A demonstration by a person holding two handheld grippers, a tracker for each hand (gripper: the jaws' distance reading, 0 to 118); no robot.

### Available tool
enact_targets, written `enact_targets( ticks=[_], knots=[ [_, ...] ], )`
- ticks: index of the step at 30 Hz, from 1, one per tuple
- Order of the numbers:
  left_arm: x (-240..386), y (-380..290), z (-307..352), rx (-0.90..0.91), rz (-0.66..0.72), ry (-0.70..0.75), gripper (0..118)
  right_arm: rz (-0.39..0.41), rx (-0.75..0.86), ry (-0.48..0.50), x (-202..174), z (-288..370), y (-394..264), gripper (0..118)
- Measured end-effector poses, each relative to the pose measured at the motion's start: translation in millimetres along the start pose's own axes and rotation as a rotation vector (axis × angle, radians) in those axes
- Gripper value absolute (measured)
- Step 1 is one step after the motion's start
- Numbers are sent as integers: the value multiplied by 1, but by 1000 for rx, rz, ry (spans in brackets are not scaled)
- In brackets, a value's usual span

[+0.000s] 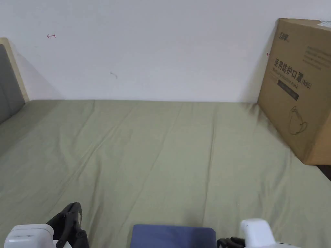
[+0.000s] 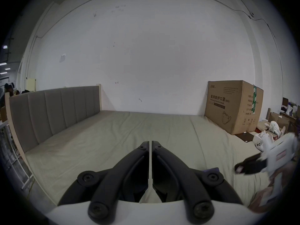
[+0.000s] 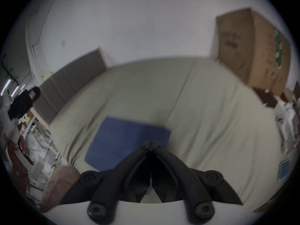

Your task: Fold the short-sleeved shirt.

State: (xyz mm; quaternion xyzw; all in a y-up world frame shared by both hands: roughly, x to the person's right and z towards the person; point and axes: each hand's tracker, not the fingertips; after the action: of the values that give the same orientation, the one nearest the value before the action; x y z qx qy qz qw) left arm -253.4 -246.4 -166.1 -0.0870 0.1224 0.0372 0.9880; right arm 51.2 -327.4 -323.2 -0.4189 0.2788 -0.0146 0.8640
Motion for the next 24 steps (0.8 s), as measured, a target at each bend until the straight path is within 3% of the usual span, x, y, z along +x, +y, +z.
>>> enact_targets(
  ticks=[3,7,11,12,14,15,21,24],
  knots=[
    [-12,-3,-14,-96,52,-60,4,-32,-124,-6,2,-31,-14,0],
    [-44,-10,-47,-258,167,-186,4,21,-211,-35,6,-50,-32,0],
    [-86,-35,-104,-559,445,-478,8,-26,-185,-6,13,-46,-33,0],
    [-93,-45,-115,-604,523,-523,22,-37,-187,0,15,-46,-33,0],
    [-103,-71,-143,-722,646,-627,95,-59,-186,10,17,-47,-33,0],
    [-104,-85,-155,-781,687,-695,118,-64,-185,12,18,-47,-34,0],
    [-76,-156,-206,-1019,873,-869,118,-71,-172,22,20,-47,-38,0],
    [-55,-167,-217,-924,963,-1060,118,-83,-170,33,23,-48,-38,0]
  ],
)
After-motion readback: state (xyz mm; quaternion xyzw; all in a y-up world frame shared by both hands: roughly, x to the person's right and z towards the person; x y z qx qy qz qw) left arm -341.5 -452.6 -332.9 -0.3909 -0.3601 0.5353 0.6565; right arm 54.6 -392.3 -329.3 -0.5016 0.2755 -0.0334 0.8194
